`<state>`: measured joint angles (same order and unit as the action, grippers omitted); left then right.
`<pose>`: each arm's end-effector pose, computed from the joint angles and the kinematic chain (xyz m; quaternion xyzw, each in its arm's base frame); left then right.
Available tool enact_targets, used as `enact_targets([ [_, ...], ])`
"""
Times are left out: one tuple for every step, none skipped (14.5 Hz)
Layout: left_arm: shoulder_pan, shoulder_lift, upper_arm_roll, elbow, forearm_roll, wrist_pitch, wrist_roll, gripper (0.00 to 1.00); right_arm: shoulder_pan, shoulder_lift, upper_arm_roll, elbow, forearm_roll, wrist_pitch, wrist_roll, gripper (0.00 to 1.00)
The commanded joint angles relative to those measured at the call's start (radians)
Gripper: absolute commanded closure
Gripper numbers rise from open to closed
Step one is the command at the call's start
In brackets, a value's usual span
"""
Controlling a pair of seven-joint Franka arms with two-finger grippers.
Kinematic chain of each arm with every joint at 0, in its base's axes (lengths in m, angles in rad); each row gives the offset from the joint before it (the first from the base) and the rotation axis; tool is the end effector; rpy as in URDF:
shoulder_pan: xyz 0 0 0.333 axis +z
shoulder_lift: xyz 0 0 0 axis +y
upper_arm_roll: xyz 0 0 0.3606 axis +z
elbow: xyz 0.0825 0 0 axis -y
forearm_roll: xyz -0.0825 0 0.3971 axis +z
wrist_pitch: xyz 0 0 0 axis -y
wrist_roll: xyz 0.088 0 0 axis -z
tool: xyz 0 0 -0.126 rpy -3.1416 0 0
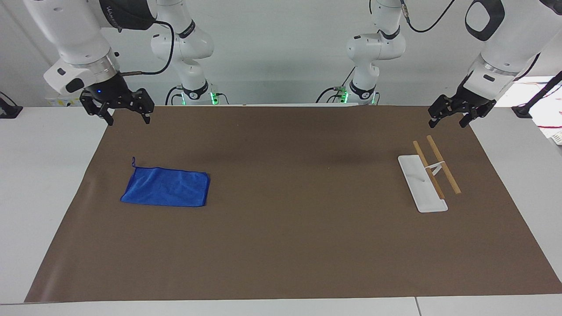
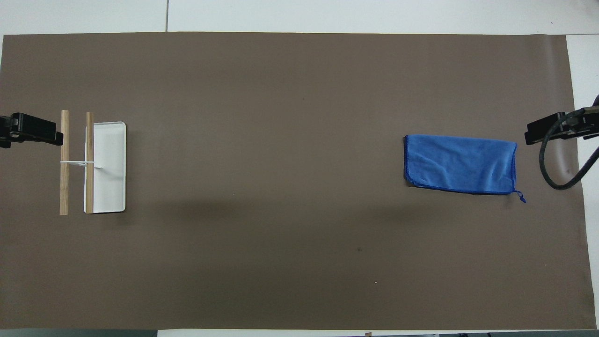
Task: Right arm passes towel to left arm to hang
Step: 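Reach the right gripper down to the blue towel's near edge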
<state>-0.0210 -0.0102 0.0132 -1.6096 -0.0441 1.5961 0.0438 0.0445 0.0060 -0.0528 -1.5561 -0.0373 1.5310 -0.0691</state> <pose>0.5656 -0.0098 0.6394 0.9994 -0.0252 -0.0013 0.0221 0.5650 -0.0094 0.6505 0.9993 0.0299 -0.0163 0.0182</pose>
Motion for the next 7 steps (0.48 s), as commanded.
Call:
enact_targets([
  [0.0, -0.025, -0.002, -0.03, 0.02, -0.001, 0.002, 0.0, -0.011, -0.053, 0.004, -0.097, -0.004, 0.049, -0.015, 0.0],
  [-0.003, -0.025, -0.002, -0.03, 0.02, 0.001, 0.002, 0.0, -0.012, -0.075, 0.004, -0.146, 0.0, 0.095, -0.018, 0.0],
  [-0.005, -0.025, -0.002, -0.03, 0.02, -0.001, 0.002, 0.0, -0.023, -0.086, 0.004, -0.177, 0.007, 0.131, -0.02, 0.0],
  [-0.007, -0.025, -0.002, -0.03, 0.02, -0.001, 0.002, 0.0, -0.02, -0.099, 0.004, -0.217, 0.008, 0.173, -0.018, 0.0],
  [-0.008, -0.025, -0.002, -0.03, 0.02, 0.001, 0.002, 0.0, -0.018, -0.133, 0.004, -0.302, 0.008, 0.246, -0.02, 0.0],
  [-0.01, -0.025, -0.002, -0.03, 0.02, 0.001, 0.002, 0.0, -0.023, -0.17, 0.004, -0.393, 0.01, 0.33, -0.023, 0.0],
  [-0.01, -0.025, -0.002, -0.03, 0.02, 0.002, 0.002, 0.0, -0.026, -0.197, 0.004, -0.483, 0.019, 0.413, -0.021, 0.0],
])
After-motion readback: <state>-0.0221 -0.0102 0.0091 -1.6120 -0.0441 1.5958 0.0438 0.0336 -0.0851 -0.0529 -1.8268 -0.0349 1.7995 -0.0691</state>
